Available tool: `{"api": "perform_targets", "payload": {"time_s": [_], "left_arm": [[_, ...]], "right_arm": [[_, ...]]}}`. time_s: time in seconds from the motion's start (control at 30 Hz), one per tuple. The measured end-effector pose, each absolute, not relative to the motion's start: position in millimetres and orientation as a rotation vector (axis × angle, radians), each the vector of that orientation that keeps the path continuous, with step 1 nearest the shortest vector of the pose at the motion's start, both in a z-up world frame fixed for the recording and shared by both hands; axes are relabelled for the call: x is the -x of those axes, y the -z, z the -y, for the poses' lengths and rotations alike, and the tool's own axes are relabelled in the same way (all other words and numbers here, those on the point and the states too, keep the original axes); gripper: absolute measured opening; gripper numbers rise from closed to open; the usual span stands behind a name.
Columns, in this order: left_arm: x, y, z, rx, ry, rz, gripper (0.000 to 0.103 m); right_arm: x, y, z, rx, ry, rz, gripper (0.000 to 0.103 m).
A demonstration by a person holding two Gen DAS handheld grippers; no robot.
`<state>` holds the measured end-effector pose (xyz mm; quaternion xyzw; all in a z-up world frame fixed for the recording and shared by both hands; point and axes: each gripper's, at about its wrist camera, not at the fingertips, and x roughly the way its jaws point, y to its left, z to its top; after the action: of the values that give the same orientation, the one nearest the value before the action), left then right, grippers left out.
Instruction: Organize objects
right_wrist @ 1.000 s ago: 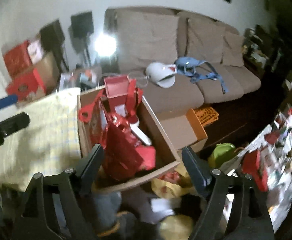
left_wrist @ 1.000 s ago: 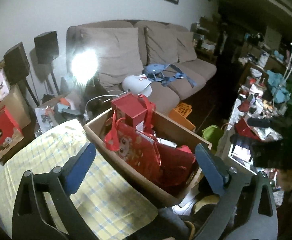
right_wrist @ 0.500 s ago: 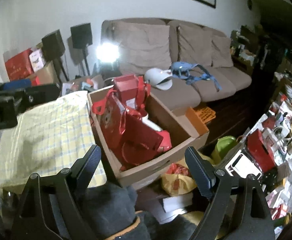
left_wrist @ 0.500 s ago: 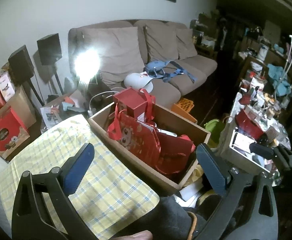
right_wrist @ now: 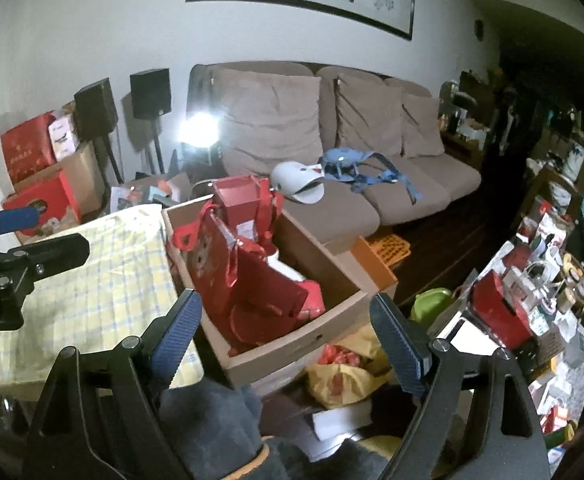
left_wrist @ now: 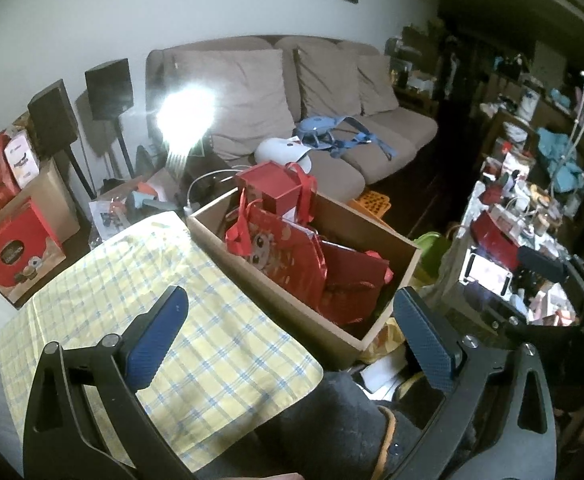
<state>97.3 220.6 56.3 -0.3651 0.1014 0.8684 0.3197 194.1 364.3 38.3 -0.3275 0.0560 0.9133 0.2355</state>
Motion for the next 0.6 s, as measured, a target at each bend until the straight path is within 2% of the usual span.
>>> {"api": "perform_targets", "payload": {"time_s": [0.27,0.6], "left_arm": [[-105,-43,-218,0.966,-2.269,-0.310,0.103],[-103,-21,-220,0.957,-2.287,-0.303,0.103]], "right_arm": [[-201,-28,-362,0.890,-2.514,-0.161,0.088],[-211,4,-389,0.867,-2.463,-0.346,0.088]]}}
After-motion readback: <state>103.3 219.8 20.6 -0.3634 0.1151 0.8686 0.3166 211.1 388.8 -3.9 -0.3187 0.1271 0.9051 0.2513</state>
